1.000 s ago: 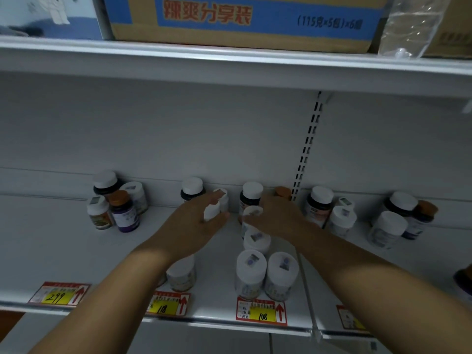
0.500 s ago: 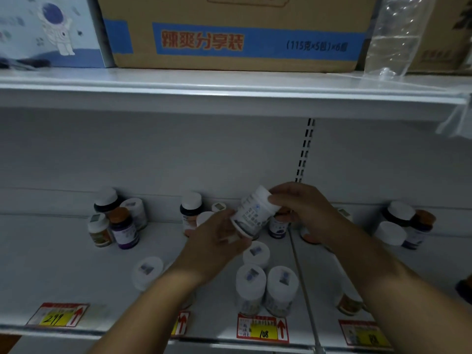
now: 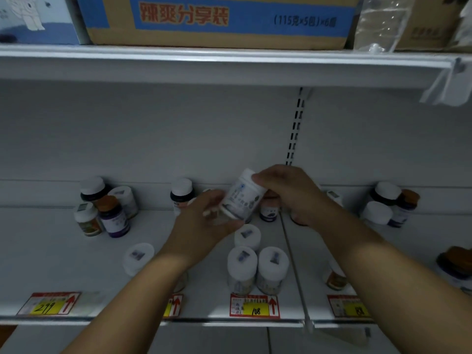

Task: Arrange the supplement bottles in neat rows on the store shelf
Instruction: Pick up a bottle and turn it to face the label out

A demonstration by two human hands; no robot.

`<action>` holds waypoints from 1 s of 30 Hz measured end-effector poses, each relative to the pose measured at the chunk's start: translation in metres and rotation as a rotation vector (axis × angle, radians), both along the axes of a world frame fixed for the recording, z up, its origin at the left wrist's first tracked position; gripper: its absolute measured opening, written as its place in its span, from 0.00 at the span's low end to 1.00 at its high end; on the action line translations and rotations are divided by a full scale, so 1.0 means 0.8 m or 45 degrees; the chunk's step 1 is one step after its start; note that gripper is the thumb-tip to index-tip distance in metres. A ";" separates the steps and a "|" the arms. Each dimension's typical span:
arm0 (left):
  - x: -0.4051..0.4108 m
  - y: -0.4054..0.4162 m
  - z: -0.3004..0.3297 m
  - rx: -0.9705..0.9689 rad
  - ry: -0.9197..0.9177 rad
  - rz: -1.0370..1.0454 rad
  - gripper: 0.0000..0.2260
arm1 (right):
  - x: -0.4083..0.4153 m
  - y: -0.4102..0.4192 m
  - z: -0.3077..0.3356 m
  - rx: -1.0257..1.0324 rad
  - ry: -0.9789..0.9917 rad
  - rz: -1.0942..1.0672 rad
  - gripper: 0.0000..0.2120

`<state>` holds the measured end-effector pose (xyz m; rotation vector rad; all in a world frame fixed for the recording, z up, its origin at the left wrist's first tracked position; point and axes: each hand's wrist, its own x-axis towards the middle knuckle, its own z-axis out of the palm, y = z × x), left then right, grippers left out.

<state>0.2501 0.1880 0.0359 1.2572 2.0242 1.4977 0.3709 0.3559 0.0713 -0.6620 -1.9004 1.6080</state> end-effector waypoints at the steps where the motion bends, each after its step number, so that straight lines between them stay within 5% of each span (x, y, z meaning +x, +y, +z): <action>1: -0.001 0.003 0.001 -0.017 0.006 -0.024 0.31 | 0.009 0.008 0.003 0.144 0.003 -0.103 0.06; 4: -0.009 0.012 0.002 -0.002 -0.021 0.039 0.22 | 0.041 0.033 -0.002 0.540 -0.248 -0.336 0.10; 7: -0.011 0.017 -0.002 0.038 -0.033 0.146 0.15 | 0.061 0.042 -0.029 0.451 -0.363 -0.295 0.12; 14: -0.002 0.026 -0.007 -0.062 -0.066 0.118 0.15 | 0.053 0.025 -0.086 0.558 -0.688 0.128 0.18; 30: -0.003 0.026 -0.021 -0.183 -0.051 0.091 0.15 | 0.058 0.014 -0.108 0.623 -0.703 0.113 0.10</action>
